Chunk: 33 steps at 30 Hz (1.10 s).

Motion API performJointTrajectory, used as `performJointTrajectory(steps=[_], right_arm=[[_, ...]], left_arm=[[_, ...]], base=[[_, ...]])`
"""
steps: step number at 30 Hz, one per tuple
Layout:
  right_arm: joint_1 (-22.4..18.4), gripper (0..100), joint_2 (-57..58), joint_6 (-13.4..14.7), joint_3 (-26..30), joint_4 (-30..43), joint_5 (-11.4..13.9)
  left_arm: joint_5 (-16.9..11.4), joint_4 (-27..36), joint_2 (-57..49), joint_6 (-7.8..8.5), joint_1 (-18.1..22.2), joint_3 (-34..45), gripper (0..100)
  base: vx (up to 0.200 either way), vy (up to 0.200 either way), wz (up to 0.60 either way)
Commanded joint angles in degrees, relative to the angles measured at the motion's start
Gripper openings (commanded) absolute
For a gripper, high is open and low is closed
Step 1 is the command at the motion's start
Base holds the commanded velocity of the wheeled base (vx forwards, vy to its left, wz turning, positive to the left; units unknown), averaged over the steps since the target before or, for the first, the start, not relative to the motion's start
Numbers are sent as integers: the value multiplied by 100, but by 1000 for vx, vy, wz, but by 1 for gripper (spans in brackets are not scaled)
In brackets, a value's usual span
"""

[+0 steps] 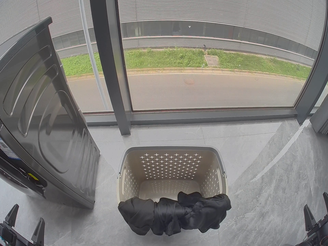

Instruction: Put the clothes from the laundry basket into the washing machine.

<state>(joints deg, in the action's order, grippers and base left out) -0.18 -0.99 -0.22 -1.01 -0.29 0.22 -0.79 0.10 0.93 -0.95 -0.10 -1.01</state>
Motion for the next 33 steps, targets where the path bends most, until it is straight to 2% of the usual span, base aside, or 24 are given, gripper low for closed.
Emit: performJointTrajectory(steps=[1, 11, 18, 30, 33], right_arm=[[1, 100, 81, -4, 101, 3, 4], [1, 100, 81, -4, 101, -6, 4], [1, 100, 81, -4, 101, -6, 4], [1, 100, 81, -4, 101, -6, 4], [1, 100, 81, -4, 101, 3, 4]], left_arm=[[0, -1, -93, 7, 1, 101, 100], [0, -1, -93, -2, 1, 101, 100], [0, -1, -93, -2, 1, 101, 100], [0, -1, -93, 7, 1, 101, 100], [0, -1, -93, -10, 1, 101, 100]], base=[[0, 0, 0], [0, 0, 0], [200, 0, 0], [0, 0, 0], [200, 0, 0]])
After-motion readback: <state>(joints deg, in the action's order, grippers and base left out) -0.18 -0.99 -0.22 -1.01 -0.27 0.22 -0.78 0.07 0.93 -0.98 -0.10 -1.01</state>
